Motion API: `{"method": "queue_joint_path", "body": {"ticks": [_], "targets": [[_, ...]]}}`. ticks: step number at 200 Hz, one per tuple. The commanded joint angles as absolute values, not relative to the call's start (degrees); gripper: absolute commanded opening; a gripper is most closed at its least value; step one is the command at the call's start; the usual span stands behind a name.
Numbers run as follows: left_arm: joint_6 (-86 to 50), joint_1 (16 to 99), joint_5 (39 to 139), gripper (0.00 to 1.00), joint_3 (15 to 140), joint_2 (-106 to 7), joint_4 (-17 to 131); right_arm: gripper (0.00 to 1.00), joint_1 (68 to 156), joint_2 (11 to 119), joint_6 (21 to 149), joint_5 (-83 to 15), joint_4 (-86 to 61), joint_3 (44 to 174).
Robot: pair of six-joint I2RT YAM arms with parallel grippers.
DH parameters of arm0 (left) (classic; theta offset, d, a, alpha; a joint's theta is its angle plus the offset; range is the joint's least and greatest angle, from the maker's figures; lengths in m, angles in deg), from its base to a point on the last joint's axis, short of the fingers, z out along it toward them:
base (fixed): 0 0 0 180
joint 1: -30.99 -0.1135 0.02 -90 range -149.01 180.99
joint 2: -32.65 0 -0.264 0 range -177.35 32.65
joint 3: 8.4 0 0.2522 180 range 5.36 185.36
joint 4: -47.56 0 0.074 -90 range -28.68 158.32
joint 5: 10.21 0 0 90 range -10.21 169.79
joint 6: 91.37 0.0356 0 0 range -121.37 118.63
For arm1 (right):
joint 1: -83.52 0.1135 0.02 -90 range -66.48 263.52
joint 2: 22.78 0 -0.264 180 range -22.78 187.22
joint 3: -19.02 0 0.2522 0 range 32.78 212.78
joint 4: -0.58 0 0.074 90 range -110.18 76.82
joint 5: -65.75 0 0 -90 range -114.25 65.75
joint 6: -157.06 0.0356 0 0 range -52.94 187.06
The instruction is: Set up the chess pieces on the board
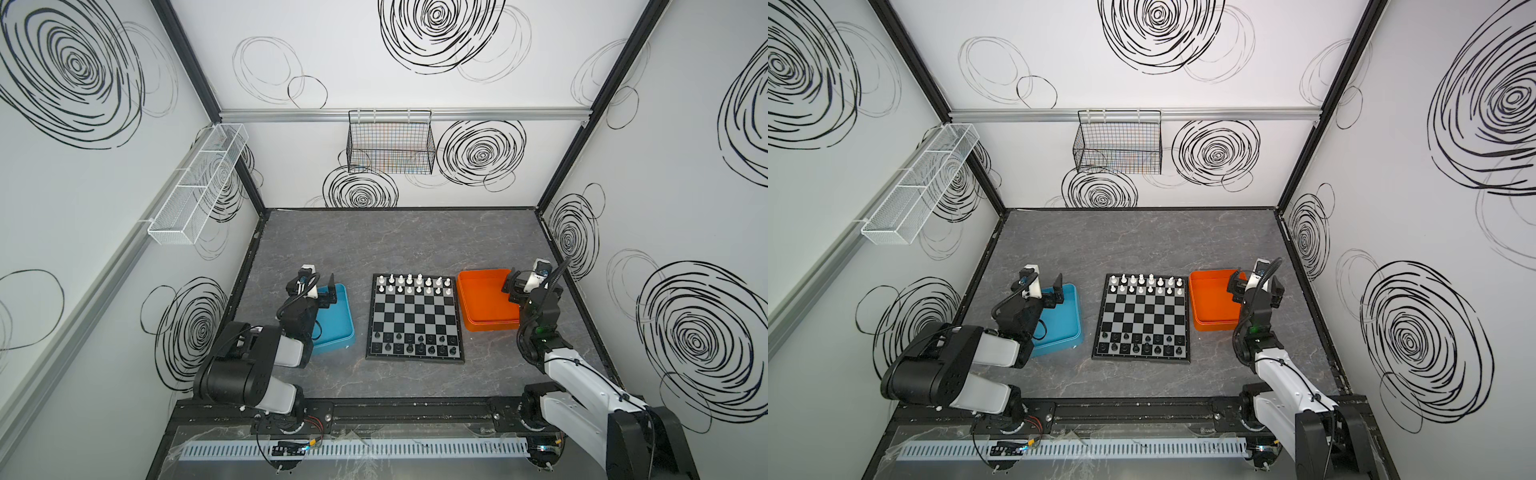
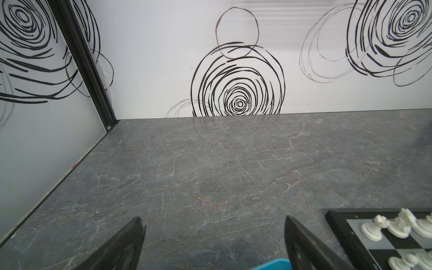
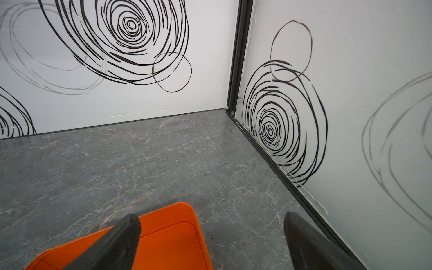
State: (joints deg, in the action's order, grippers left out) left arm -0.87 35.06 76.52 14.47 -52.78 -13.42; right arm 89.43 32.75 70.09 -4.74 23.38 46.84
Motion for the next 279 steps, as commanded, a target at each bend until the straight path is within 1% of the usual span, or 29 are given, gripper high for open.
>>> {"method": "queue_joint_path", "body": {"ticks": [1,28,70,108,163,179,195,213,279], "targets": [[-0.57,34.69,76.46,0.96,15.4,-52.97,-18.4,1.0,89.15,34.2,69.97,-5.81,30.73,46.56],[-0.55,34.63,76.49,0.96,15.4,-53.12,-18.72,1.0,89.13,35.21,68.26,-9.11,37.7,43.62],[-0.56,34.55,76.63,0.96,15.4,-52.96,-18.4,1.0,89.04,39.44,67.77,-6.79,44.4,40.67],[-0.56,34.54,76.6,0.96,15.43,-53.04,-18.48,1.0,88.72,44.48,67.64,-6.97,51.15,39.55],[-0.57,34.56,76.62,0.96,15.42,-52.96,-18.4,1.0,87.35,54.08,67.95,-11.35,60.11,38.54],[-0.55,34.58,76.58,0.96,15.39,-53.03,-18.4,1.0,86.05,57.86,67.81,-15.08,61.51,39.51],[-0.57,34.52,76.62,0.96,15.44,-52.97,-18.4,1.0,83.62,61.92,68.72,-18.9,61.75,41.7],[-0.56,34.57,76.6,0.96,15.38,-53.03,-18.4,1.0,80.17,61.89,70.88,-25.21,51.2,46.39],[-0.57,34.52,76.69,0.96,15.44,-53.04,-18.4,1.0,80.27,61.7,70.66,-25.33,51.93,45.98]]}}
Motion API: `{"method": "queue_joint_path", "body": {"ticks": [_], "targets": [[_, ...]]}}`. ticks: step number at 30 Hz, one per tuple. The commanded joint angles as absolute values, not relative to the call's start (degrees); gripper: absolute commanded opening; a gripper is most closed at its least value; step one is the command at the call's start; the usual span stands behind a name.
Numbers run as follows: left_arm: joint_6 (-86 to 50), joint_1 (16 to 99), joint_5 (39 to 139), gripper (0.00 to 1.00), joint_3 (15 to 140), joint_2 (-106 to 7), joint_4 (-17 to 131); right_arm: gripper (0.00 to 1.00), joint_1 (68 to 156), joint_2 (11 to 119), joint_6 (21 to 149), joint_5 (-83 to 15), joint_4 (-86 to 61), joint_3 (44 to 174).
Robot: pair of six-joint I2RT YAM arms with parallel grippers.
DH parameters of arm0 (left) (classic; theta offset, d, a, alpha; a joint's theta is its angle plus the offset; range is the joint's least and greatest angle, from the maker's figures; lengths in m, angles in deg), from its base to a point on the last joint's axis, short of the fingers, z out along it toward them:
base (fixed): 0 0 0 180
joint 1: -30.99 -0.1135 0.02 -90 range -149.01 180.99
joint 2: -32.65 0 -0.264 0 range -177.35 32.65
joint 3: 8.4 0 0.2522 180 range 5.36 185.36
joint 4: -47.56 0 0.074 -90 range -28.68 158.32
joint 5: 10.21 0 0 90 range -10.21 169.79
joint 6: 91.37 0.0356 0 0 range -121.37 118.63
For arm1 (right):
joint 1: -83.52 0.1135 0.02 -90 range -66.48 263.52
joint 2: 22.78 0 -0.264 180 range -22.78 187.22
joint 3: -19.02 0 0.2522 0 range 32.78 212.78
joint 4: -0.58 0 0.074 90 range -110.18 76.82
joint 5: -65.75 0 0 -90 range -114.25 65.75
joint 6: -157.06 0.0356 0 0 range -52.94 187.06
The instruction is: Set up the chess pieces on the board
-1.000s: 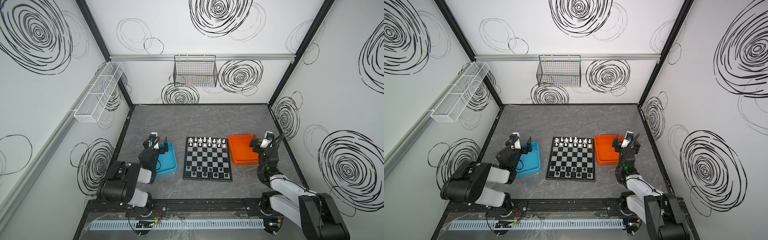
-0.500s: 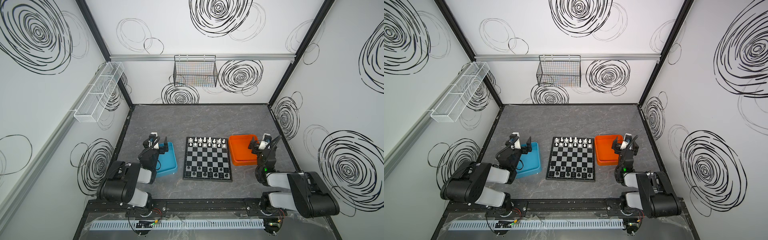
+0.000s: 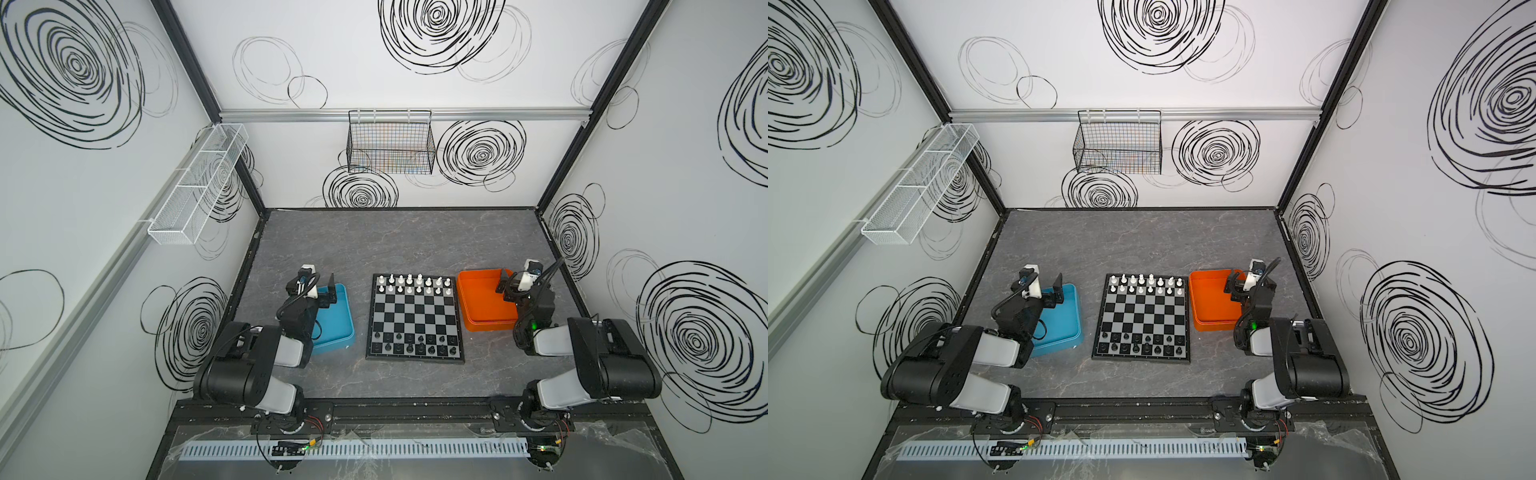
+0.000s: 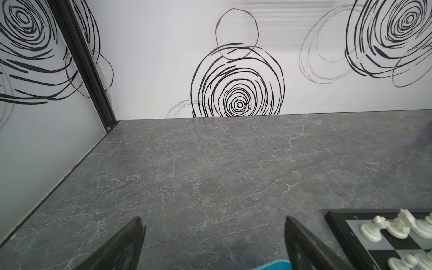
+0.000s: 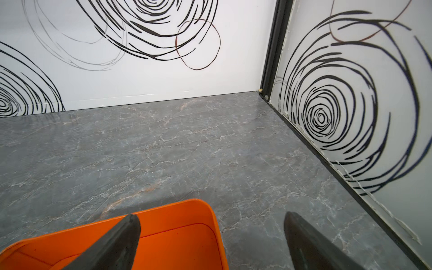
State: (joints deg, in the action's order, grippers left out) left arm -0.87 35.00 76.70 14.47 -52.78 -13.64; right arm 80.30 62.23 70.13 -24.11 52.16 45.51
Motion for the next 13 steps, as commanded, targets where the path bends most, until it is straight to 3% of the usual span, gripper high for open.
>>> {"method": "queue_joint_path", "body": {"ticks": [1,13], "targets": [[-0.57,34.51,76.7,0.96,15.41,-53.04,-18.4,1.0,80.27,61.69,70.66,-25.27,51.98,45.97],[-0.57,34.55,76.65,0.96,15.43,-53.04,-18.43,1.0,80.27,61.75,70.66,-25.46,51.85,46.04]]}}
